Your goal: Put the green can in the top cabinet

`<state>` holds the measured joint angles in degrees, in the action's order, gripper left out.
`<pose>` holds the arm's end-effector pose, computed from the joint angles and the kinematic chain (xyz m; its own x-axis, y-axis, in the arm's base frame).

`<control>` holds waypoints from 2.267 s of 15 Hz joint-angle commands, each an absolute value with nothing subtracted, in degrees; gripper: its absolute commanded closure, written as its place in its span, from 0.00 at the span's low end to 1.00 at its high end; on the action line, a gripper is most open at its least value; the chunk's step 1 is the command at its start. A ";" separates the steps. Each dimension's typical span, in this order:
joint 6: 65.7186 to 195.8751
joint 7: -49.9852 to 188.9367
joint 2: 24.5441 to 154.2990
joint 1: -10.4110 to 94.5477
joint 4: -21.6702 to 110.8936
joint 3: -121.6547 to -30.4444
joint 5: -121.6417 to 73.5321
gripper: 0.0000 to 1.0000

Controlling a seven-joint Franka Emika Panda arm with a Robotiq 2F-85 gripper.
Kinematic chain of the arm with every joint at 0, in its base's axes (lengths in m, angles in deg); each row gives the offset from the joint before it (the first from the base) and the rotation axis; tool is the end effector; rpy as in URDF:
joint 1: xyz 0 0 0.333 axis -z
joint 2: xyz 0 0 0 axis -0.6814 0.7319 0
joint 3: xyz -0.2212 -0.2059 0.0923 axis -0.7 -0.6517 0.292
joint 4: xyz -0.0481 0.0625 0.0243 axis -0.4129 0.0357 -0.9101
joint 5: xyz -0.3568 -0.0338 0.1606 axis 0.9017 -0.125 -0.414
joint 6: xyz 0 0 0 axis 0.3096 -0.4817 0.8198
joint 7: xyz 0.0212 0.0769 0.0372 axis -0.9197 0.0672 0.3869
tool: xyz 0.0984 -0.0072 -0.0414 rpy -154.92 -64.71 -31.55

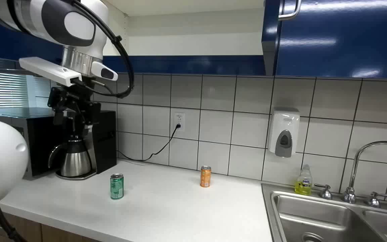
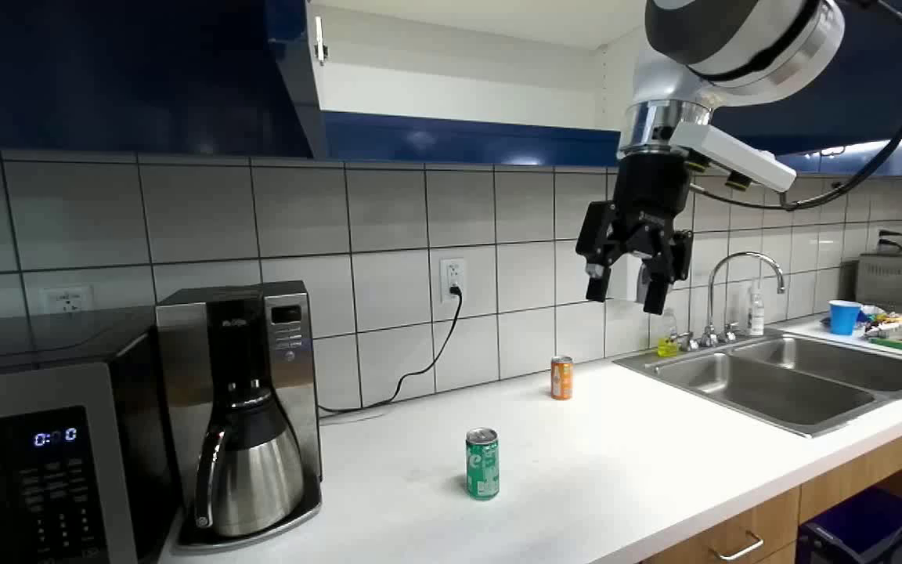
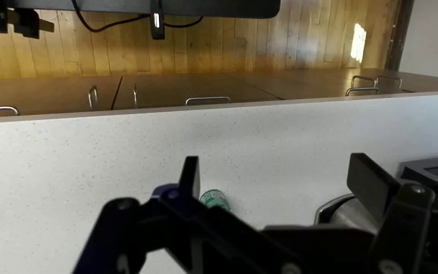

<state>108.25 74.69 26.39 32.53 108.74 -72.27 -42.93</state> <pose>0.3005 0.0727 0.4550 0.9959 0.0866 0.0248 0.0901 -0.9614 -0.2601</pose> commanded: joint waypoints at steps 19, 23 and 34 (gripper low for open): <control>110.05 76.57 30.01 34.68 108.26 -71.82 -42.10 0.00; 115.58 78.66 36.95 34.97 107.79 -71.97 -41.43 0.00; 137.53 86.03 63.21 33.70 105.67 -71.61 -41.62 0.00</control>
